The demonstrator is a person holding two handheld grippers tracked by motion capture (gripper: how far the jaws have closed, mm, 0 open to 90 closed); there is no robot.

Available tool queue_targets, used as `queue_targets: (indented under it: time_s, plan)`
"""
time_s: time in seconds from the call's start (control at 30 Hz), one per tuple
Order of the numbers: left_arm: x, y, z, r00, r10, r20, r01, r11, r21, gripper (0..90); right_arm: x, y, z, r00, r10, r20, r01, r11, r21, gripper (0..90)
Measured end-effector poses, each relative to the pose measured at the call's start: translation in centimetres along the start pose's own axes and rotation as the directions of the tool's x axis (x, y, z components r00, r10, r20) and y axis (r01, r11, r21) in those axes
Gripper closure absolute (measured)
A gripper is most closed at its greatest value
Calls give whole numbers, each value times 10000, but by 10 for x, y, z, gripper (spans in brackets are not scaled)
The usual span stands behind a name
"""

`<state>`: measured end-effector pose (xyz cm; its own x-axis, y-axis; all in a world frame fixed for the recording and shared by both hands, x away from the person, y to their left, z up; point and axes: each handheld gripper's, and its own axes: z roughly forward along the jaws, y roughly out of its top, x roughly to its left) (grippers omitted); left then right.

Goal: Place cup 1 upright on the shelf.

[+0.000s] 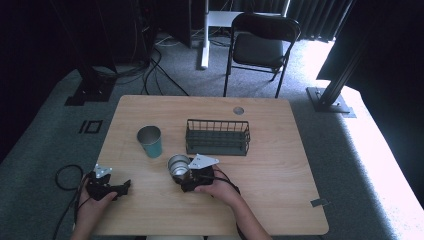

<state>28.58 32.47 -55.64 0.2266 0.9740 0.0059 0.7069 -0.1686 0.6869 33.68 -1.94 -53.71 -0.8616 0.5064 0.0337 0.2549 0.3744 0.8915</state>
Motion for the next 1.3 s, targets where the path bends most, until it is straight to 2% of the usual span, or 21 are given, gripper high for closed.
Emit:
queue_targets:
  time_s: [0.27, 0.43, 0.47, 0.5, 0.6, 0.87, 1.07, 1.17, 1.3]
  plan:
    - [0, 0, 0, 10000, 1, 0, -1, 10000, 0, 10, 2, 5, 7, 9999, -36, 117, 40, 9993, -360, 154]
    - [0, 0, 0, 10000, 2, -1, -2, 10000, 2, 10, 3, 6, 7, 9996, -46, 263, 51, 9998, -198, 179]
    - [0, 0, 0, 10000, 2, 0, -2, 10000, -3, 10, 2, 8, 7, 9996, 215, 168, -212, 9996, -185, 181]
    - [0, 0, 0, 10000, 1, 0, -1, 10000, 1, 10, 2, 8, 7, 9996, 215, 168, -212, 9996, -185, 181]
    - [0, 0, 0, 10000, 0, 0, 0, 10000, -2, 10, 2, 15, 2, 9993, 315, 187, -313, 9994, -148, 180]
    - [0, 0, 0, 10000, -5, 1, 5, 10000, -7, 10, 5, 31, -8, 9998, 172, 102, -170, 9995, -252, 181]
    - [0, 0, 0, 10000, -22, 1, 22, 10000, -24, 10, 4, 47, -18, 9996, 202, 216, -192, 9988, -451, 180]
    - [0, 0, 0, 10000, -4, 2, 4, 10000, -14, 10, 4, 48, -19, 9994, 247, 242, -235, 9984, -510, 181]
    - [0, 0, 0, 10000, -10, 3, 10, 10000, -18, 10, 0, 61, -30, 9984, 342, 457, -310, 9972, -684, 180]
